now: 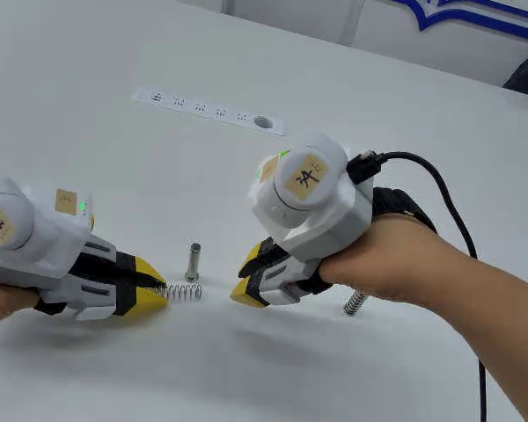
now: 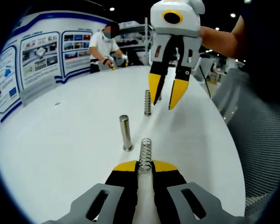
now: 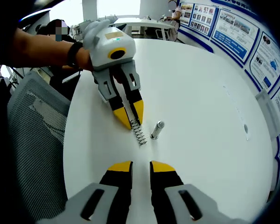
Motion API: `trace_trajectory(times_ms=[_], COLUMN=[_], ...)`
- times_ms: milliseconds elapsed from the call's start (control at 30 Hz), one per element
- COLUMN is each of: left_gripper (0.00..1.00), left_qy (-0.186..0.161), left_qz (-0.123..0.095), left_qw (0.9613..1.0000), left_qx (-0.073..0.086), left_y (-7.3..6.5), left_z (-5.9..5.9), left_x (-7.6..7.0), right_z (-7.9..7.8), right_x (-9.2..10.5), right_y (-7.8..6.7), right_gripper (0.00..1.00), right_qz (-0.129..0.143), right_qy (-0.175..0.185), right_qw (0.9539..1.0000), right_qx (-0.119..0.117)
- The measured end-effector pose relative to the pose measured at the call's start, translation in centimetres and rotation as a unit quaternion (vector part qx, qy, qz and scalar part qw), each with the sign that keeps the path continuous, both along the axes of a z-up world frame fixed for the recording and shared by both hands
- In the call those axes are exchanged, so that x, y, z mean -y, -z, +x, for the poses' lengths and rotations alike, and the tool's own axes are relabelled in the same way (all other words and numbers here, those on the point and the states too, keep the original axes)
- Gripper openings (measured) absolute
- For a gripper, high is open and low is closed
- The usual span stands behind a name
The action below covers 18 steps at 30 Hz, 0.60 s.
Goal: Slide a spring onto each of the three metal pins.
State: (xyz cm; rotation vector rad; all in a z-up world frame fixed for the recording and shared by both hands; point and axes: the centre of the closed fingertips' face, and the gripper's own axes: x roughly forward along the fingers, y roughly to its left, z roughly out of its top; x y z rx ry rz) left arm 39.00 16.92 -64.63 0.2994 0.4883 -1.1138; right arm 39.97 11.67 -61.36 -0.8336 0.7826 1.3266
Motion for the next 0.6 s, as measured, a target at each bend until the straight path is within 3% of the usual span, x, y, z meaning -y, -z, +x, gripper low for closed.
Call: trace_trajectory(times_ms=[200,433,600], left_gripper=[0.11,0.10,0.10], left_qy=[0.019,0.037,0.050], left_qz=[-0.012,-0.022,-0.040], left_qw=[0.9997,0.9986,0.9971], left_qx=[0.013,0.030,0.041], left_y=[-1.7,-3.5,-5.4], left_z=[-1.4,-2.3,-2.9], left_x=[1.3,2.6,3.7], right_z=[-1.2,-2.3,-2.6], right_x=[-0.6,-0.5,-0.4], right_y=[-0.2,0.5,0.2], right_gripper=[0.16,0.18,0.18], right_qz=[0.012,0.001,0.004], right_qy=[-0.016,-0.041,-0.049], right_qw=[0.9997,0.9990,0.9986], right_qx=[-0.016,-0.019,-0.020])
